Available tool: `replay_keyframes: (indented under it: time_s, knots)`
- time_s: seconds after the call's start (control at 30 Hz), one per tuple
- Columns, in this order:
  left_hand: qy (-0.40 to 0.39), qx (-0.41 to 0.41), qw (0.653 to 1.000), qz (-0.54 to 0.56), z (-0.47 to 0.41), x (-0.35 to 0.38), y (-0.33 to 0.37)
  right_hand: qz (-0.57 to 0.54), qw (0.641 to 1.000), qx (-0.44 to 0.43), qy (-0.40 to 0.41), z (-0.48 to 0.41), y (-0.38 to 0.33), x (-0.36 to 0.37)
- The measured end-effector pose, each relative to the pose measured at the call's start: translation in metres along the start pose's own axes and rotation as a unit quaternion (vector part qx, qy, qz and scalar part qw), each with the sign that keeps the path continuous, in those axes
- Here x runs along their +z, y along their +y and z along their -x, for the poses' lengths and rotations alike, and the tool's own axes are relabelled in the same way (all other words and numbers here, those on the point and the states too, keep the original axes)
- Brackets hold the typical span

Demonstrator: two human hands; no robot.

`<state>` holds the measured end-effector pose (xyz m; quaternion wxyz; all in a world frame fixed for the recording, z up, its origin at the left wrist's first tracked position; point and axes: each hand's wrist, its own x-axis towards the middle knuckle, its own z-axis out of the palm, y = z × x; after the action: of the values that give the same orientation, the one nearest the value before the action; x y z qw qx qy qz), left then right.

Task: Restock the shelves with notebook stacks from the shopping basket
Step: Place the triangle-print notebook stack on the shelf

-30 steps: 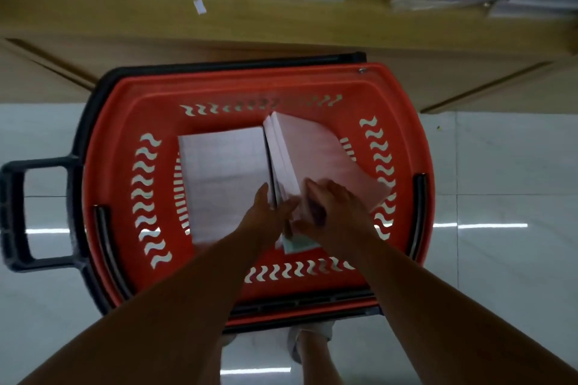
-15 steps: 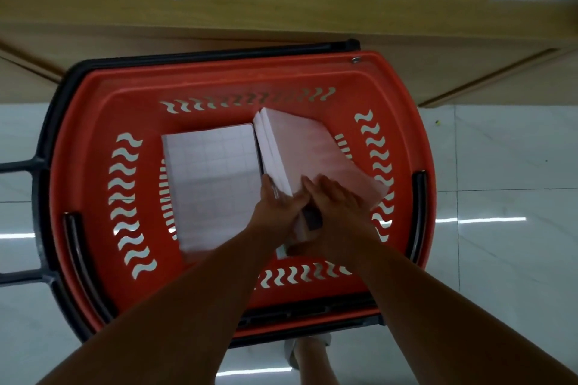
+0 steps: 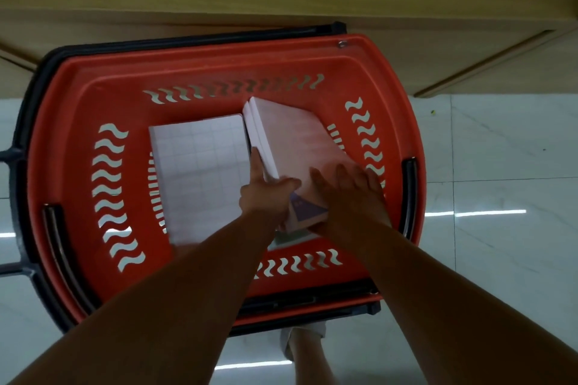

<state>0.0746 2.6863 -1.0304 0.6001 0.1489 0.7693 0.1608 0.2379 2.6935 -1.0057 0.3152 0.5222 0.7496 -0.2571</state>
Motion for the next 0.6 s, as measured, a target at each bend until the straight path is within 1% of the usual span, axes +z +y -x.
replay_keyframes:
  time_s: [0.2, 0.37, 0.47, 0.6]
  knots:
    - [-0.023, 0.024, 0.998, 0.061, -0.006, 0.0, 0.012, 0.024, 0.999, -0.023, 0.012, 0.001, 0.003, 0.005]
    - [-0.006, 0.025, 0.996, 0.087, -0.006, 0.005, 0.015, 0.01, 1.0, -0.024, 0.013, 0.003, 0.008, 0.006]
    - [0.007, 0.043, 0.995, 0.093, -0.003, 0.008, 0.017, -0.005, 0.999, -0.037, 0.018, 0.005, 0.01, 0.006]
    - [0.014, 0.045, 0.994, 0.103, -0.001, 0.006, 0.018, -0.024, 0.998, -0.055, 0.024, 0.007, 0.009, 0.002]
